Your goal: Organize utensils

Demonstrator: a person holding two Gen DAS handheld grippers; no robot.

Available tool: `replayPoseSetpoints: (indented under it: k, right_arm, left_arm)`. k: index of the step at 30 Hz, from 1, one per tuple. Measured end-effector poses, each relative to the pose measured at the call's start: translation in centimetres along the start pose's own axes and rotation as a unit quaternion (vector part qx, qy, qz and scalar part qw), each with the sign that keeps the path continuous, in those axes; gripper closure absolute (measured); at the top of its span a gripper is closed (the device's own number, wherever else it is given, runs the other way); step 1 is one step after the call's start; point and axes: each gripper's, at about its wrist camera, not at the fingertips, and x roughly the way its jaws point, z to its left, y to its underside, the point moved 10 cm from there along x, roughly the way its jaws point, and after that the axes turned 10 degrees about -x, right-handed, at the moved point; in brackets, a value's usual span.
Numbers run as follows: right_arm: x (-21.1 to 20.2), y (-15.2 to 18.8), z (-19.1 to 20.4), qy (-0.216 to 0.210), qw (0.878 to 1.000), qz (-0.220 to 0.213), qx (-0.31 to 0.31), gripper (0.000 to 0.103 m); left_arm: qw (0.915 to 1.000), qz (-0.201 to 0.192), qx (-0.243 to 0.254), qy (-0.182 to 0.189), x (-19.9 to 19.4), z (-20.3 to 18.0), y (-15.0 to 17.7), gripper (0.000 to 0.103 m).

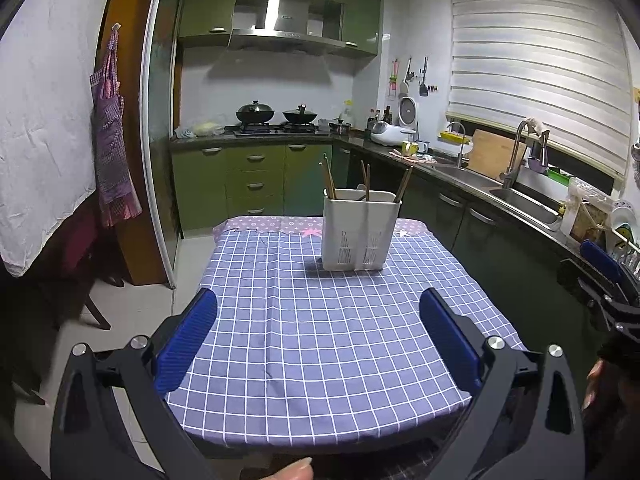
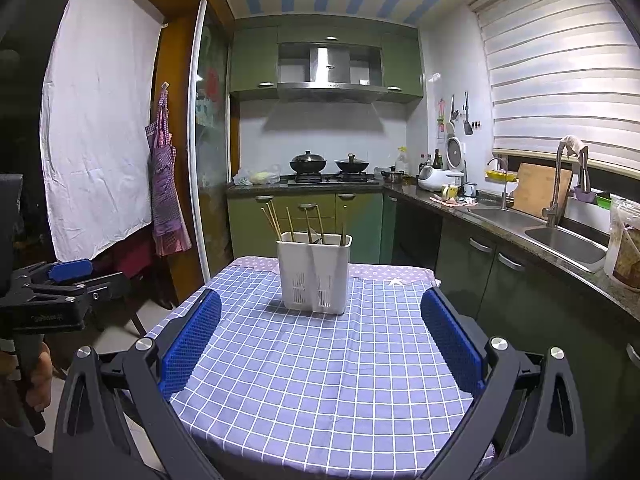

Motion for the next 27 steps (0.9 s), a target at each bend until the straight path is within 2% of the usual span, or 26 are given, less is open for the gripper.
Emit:
replayPoseSetpoints:
  k: [27]
  right_arm:
    - [0.77,0.4,0.02,-0.004,1.0,0.006,0.002,0.005]
  left_arm:
    - [1.0,0.009,0.004,-0.003,0.67,-0.27,0.66,0.007]
